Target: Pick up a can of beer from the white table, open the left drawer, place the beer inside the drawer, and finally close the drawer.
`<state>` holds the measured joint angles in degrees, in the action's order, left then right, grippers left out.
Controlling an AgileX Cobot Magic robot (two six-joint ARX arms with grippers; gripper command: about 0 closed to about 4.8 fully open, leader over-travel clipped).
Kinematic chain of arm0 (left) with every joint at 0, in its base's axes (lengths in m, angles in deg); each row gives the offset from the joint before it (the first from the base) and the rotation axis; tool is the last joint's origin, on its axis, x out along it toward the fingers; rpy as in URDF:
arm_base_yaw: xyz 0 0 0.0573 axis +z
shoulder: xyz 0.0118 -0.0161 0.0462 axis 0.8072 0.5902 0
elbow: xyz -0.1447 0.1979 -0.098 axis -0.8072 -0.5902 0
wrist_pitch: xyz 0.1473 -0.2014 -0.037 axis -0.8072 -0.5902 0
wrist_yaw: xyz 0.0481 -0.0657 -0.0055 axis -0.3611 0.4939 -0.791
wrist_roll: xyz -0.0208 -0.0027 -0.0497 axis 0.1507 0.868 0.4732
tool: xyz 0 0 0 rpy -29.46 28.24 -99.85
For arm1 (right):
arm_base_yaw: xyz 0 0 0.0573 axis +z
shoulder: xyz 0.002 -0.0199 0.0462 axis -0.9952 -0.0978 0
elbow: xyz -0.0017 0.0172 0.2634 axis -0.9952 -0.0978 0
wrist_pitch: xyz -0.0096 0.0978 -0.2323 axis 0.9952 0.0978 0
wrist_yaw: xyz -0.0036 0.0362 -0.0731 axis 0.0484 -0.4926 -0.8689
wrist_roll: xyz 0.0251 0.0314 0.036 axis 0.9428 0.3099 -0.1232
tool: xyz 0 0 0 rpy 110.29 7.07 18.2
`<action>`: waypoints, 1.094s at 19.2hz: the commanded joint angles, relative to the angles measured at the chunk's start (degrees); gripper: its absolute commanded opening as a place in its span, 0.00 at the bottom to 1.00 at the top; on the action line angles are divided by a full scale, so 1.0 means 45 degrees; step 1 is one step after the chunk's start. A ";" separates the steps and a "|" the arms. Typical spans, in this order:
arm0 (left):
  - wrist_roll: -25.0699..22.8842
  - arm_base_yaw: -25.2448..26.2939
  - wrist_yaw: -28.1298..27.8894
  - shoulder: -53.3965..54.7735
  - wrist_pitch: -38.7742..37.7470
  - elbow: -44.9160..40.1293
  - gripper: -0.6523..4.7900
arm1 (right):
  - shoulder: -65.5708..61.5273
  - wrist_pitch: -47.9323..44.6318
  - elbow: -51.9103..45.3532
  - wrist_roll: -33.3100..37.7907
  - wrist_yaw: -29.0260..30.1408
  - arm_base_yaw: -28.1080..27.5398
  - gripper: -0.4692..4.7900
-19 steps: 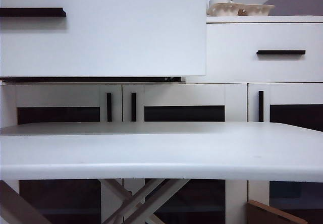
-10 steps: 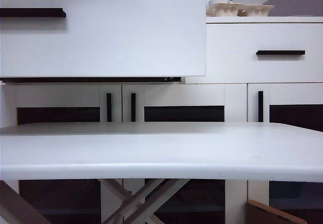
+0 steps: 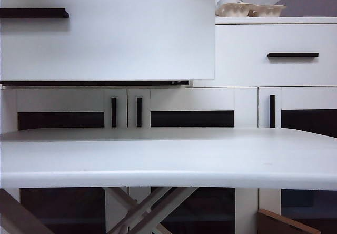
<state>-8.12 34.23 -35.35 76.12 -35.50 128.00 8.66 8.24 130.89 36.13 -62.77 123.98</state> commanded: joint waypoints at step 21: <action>0.1059 0.0000 -0.5231 -0.5843 0.8553 -1.0205 0.11 | 0.1729 -1.0244 -0.8568 0.1851 -0.5537 0.2016 0.09</action>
<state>-3.29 34.23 -58.52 49.85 1.16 82.71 16.59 -36.63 92.27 44.26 -87.56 133.03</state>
